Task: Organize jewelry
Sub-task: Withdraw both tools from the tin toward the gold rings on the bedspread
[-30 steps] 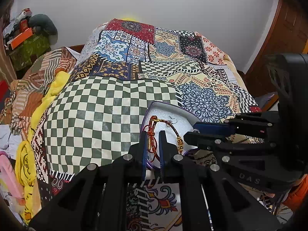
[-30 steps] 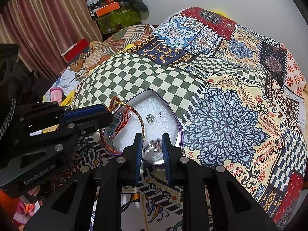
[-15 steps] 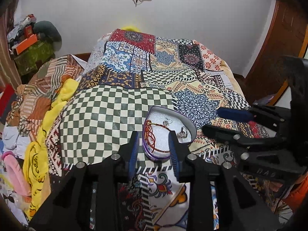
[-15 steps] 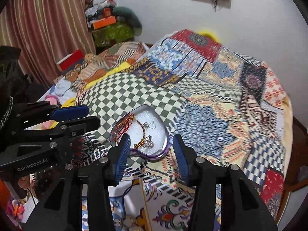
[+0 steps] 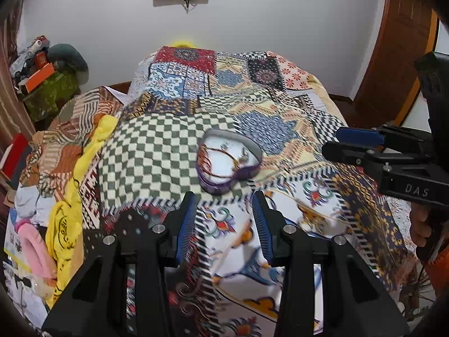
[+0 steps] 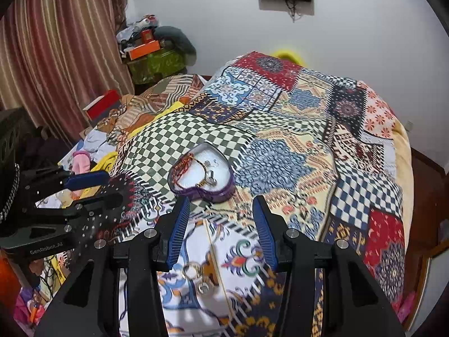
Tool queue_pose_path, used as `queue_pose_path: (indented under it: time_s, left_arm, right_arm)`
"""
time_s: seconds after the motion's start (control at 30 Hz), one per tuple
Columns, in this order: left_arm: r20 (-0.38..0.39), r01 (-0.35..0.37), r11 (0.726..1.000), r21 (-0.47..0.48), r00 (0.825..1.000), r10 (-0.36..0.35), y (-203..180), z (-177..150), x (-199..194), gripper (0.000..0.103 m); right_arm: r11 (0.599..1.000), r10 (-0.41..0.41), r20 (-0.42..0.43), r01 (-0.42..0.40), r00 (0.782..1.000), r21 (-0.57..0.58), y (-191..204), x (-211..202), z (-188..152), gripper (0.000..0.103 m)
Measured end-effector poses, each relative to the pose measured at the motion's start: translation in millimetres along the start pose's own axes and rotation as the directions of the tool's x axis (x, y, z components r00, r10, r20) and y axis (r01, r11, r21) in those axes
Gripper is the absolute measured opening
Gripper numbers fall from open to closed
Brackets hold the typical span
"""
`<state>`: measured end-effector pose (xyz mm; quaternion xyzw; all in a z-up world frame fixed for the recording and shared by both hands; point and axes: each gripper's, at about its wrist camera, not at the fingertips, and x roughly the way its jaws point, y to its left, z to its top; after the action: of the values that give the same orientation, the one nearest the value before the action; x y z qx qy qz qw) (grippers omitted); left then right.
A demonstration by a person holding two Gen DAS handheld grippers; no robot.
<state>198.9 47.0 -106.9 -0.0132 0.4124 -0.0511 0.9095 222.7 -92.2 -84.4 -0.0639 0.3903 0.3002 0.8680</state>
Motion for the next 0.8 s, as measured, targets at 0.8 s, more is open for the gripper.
queue_pose_path:
  time_s: [0.8]
  left_arm:
    - [-0.056,0.033,0.999,0.000,0.998,-0.033,-32,-65,8,0.041]
  right_arm:
    - [0.999,0.003,-0.110,-0.007,0.994,-0.041,20,16,-81,0.043]
